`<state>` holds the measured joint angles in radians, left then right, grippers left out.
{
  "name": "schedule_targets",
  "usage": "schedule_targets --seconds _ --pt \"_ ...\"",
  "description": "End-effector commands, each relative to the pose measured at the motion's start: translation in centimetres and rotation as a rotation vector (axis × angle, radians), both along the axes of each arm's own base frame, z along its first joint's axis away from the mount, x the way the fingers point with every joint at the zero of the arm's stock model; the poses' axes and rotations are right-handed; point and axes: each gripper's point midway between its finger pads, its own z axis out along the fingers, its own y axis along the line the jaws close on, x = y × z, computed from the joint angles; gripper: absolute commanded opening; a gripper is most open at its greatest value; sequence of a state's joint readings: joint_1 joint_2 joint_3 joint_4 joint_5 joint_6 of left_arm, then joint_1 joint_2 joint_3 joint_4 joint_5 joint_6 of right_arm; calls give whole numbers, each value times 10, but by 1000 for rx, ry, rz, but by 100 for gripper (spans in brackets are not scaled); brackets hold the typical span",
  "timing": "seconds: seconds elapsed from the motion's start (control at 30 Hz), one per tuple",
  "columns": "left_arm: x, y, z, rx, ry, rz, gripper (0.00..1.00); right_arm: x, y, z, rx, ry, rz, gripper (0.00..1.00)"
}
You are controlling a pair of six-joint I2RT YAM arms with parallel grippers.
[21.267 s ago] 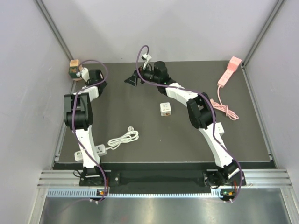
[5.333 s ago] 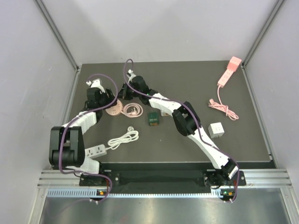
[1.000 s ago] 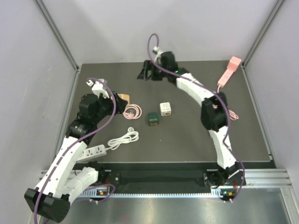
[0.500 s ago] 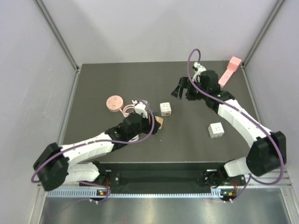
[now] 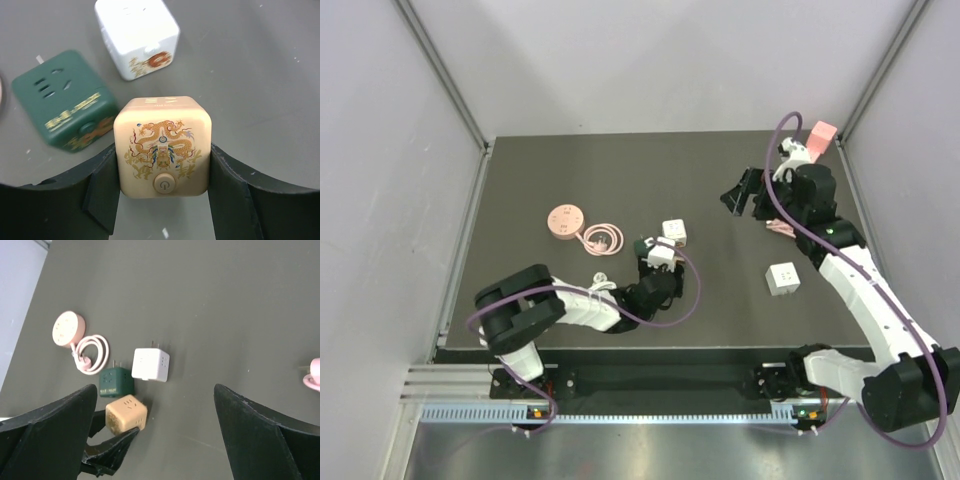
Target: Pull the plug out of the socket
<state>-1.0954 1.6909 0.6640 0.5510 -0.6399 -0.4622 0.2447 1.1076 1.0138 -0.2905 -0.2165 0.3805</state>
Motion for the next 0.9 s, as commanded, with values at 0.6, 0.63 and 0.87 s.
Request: schedule_targets --seconds 0.6,0.63,0.87 --pt "0 -7 15 53 -30 12 99 -24 -13 -34 14 22 -21 100" --pt "-2 -6 21 38 -30 4 99 -24 -16 -35 5 22 -36 100" --pt "-19 -13 79 -84 -13 -111 99 -15 -43 -47 -42 64 -140 100"
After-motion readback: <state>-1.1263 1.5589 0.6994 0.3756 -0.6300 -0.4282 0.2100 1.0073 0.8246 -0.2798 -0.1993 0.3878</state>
